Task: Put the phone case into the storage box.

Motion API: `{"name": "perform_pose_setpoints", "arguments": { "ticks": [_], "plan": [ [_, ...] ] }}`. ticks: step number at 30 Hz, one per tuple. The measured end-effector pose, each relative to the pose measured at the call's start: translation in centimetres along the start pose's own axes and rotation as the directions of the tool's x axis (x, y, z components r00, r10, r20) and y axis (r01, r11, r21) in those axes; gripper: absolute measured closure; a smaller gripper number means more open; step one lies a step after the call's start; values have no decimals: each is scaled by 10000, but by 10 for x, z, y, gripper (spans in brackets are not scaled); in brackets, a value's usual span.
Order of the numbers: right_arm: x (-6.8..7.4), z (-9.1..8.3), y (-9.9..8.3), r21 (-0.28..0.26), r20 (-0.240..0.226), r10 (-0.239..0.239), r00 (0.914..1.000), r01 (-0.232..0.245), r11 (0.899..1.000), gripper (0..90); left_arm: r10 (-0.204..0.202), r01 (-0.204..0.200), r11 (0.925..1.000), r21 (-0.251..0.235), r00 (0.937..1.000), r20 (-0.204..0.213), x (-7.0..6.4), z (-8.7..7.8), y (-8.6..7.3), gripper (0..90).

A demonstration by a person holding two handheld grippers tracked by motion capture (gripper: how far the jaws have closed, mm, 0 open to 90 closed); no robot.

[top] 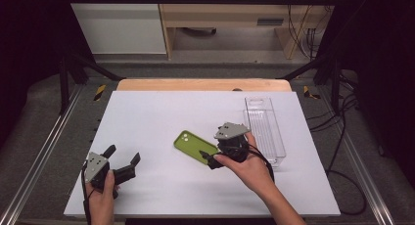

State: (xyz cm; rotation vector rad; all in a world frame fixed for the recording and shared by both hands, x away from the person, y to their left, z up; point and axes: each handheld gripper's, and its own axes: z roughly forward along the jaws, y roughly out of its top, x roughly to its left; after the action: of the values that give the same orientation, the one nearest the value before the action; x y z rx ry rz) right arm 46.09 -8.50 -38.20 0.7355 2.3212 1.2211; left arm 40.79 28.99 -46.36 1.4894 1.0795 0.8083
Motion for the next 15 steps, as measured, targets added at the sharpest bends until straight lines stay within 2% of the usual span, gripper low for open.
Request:
{"name": "perform_pose_setpoints", "arguments": {
  "ticks": [1,2,3,4,5,7,8,12,15],
  "plan": [
    [0,3,-1,106,-80,11,10000,-10,9999,60,22,-22,10000,8,10000,15,0,0,0,47],
    [0,10,-3,363,-72,-19,10000,22,9993,63,361,-360,9993,110,9993,-98,-2,-2,1,47],
    [0,10,-3,363,-72,-19,10000,22,9993,63,361,-360,9993,110,9993,-98,-2,-2,1,46],
    [0,17,-7,564,-88,-141,9999,146,9983,68,500,-499,9987,100,9987,-106,-3,-3,1,46],
    [-1,21,-9,637,-78,-50,10000,55,9980,69,434,-434,9991,-3,9990,51,-4,-4,2,45],
    [-2,25,-12,670,-144,80,9999,-70,9977,70,427,-427,9991,13,9991,75,-5,-3,1,42],
    [-4,31,-16,758,-207,302,9993,-285,9967,74,502,-503,9987,70,9987,110,-5,-3,1,42],
    [-6,38,-19,1034,-153,141,9998,-124,9946,75,306,-307,9995,17,9992,260,-3,0,1,43],
    [-8,44,-20,1151,-283,259,9993,-225,9931,76,230,-230,9997,12,9995,231,-2,-1,1,43]
  ]
}}
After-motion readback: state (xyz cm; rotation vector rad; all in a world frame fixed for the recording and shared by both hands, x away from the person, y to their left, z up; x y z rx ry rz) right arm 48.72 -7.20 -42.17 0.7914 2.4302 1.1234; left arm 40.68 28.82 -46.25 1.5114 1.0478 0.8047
